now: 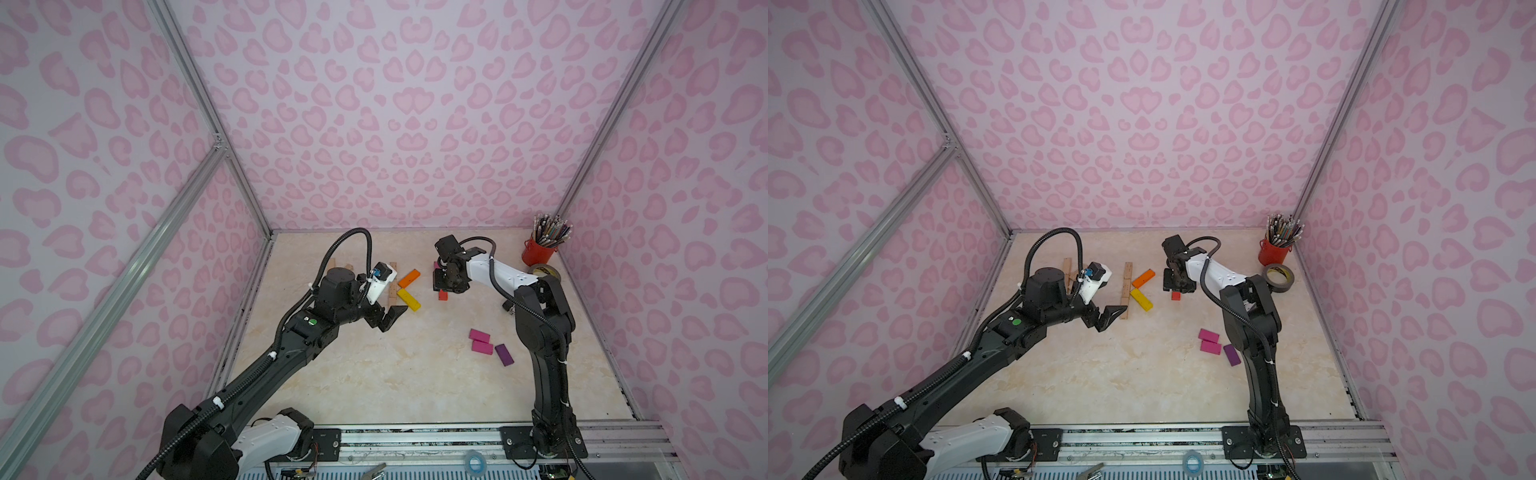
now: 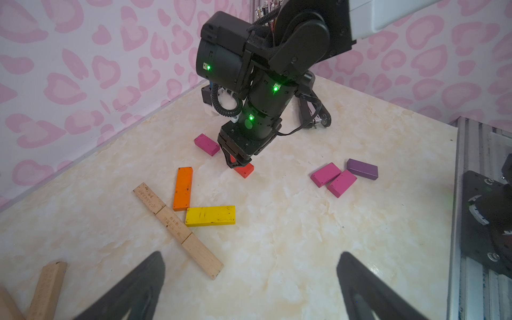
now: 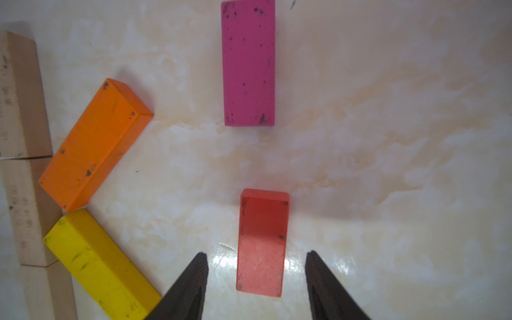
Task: Assemble the letter k with building blocks
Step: Assemble the building block at the center of the board.
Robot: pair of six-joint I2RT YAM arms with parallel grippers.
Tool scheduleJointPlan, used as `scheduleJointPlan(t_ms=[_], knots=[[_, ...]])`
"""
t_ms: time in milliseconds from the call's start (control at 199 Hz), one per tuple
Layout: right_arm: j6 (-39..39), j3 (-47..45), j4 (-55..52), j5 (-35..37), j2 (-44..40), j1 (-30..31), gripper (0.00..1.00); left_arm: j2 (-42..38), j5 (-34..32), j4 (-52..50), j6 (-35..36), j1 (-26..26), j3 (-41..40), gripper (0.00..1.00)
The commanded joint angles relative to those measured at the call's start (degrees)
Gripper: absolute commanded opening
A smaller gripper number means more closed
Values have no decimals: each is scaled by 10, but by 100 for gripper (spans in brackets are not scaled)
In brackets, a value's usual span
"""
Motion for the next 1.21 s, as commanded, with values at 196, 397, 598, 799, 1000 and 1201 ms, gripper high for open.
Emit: scheduleJointPlan(t_ms=[196, 397, 598, 799, 1000, 1201], knots=[[-2, 20, -12, 19, 32, 6, 44, -3, 0, 3, 8, 1, 6, 99], [-7, 31, -12, 18, 43, 6, 36, -1, 2, 3, 8, 1, 6, 99], [-9, 43, -16, 19, 54, 5, 34, -1, 3, 4, 8, 1, 5, 99], [-10, 57, -25, 24, 65, 1, 32, 0, 3, 4, 8, 1, 6, 99], [-6, 67, -24, 18, 72, -3, 32, 1, 3, 4, 7, 3, 6, 99], [2, 80, -25, 11, 80, -3, 32, 2, 4, 5, 7, 3, 5, 99]])
